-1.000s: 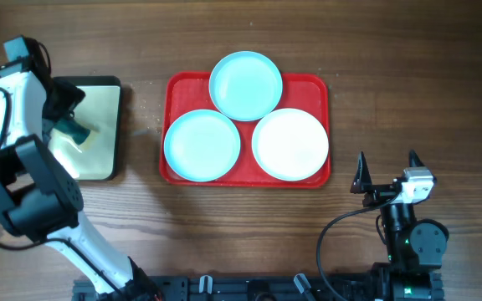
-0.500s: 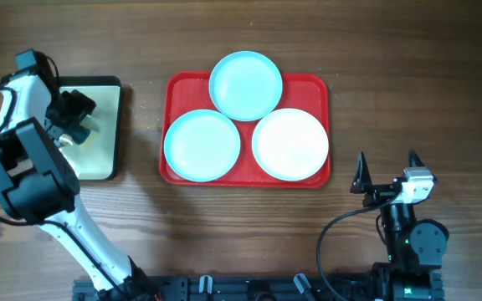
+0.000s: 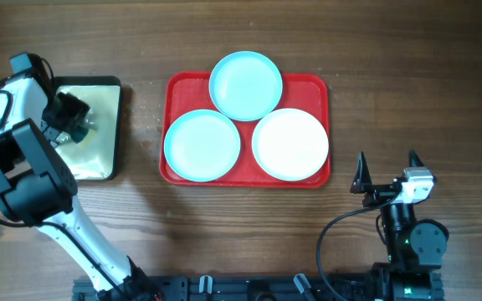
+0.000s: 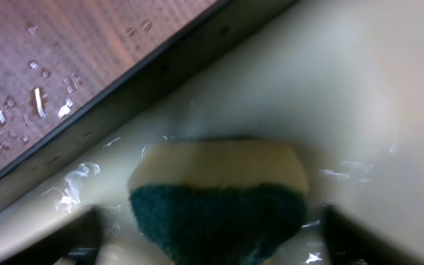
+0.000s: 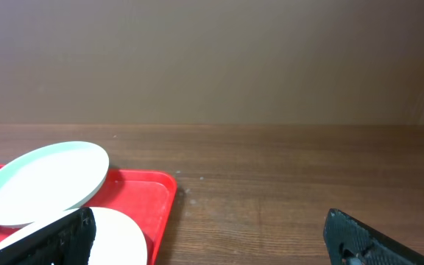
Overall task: Clean dirty plates on tray and stack at the side
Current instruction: 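Grasp the green-and-yellow sponge in the water tray with the left gripper, then dip and lift the sponge in the soapy water with the left gripper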
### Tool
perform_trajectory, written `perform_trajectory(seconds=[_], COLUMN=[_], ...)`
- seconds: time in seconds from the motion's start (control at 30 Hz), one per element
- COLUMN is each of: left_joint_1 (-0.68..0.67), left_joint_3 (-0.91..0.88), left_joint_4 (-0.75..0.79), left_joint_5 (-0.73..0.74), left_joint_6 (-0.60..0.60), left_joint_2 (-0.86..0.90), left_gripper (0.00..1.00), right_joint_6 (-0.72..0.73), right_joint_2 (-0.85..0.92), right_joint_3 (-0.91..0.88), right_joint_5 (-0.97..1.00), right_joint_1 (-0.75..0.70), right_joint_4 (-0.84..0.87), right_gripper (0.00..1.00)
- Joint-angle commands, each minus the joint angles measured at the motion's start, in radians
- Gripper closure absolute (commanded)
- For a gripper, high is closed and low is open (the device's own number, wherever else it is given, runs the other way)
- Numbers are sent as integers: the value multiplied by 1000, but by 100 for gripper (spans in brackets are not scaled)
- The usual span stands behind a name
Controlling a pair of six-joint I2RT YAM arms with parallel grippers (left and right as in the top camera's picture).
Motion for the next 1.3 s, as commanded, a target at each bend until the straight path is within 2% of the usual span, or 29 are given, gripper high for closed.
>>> perform_trajectory(seconds=[0.0, 0.07, 0.1, 0.17, 0.23, 0.33, 0.37, 0.4, 0.53, 0.6, 0.67, 0.7, 0.77, 0.83, 0.87, 0.9, 1.07, 1.2, 1.23, 1.27], left_joint_1=[2, 2, 2, 2, 2, 2, 2, 2, 2, 2, 2, 2, 2, 2, 2, 2, 2, 2, 2, 2], left_joint_3=[-26, -26, -26, -26, -26, -26, -26, -26, -26, -26, -26, -26, -26, -26, -26, -26, -26, -26, -26, -26], left_joint_4=[-47, -76, -90, -101, -108, -111, -111, -114, -157, -179, -183, -182, -174, -160, -143, -124, -9, 76, 85, 90], left_joint_5=[5, 65, 127, 145, 144, 144, 144, 144, 145, 145, 145, 144, 144, 143, 143, 142, 48, 37, 37, 38], left_joint_6=[5, 5, 5, 5, 5, 5, 5, 5, 5, 5, 5, 5, 5, 5, 5, 6, 5, 6, 6, 5], left_joint_2=[25, 25, 25, 25, 25, 25, 25, 25, 25, 25, 25, 25, 25, 25, 25, 25, 25, 25, 25, 25], left_gripper=[0, 4, 30, 71, 96, 96, 65, 0, 0, 23, 63, 80, 96, 96, 59, 0, 0, 0, 14, 44], right_joint_6=[-6, -5, -5, -6, -6, -5, -5, -5, -5, -6, -6, -5, -5, -5, -5, -6, -5, -5, -5, -5], right_joint_2=[-6, -6, -6, -6, -6, -6, -6, -6, -6, -6, -6, -6, -6, -6, -6, -6, -6, -6, -6, -6], right_joint_3=[-1, -1, -1, -1, -1, -1, -1, -1, -1, -1, -1, -1, -1, -1, -1, -1, -1, -1, -1, -1], right_joint_5=[11, 11, 11, 11, 11, 11, 11, 11, 11, 11, 11, 11, 11, 11, 11, 11, 11, 11, 11, 11], right_joint_1=[-4, -4, -4, -4, -4, -4, -4, -4, -4, -4, -4, -4, -4, -4, -4, -4, -4, -4, -4, -4], right_joint_4=[3, 3, 3, 3, 3, 3, 3, 3, 3, 3, 3, 3, 3, 3, 3, 3, 3, 3, 3, 3], right_gripper=[0, 0, 0, 0, 0, 0, 0, 0, 0, 0, 0, 0, 0, 0, 0, 0, 0, 0, 0, 0])
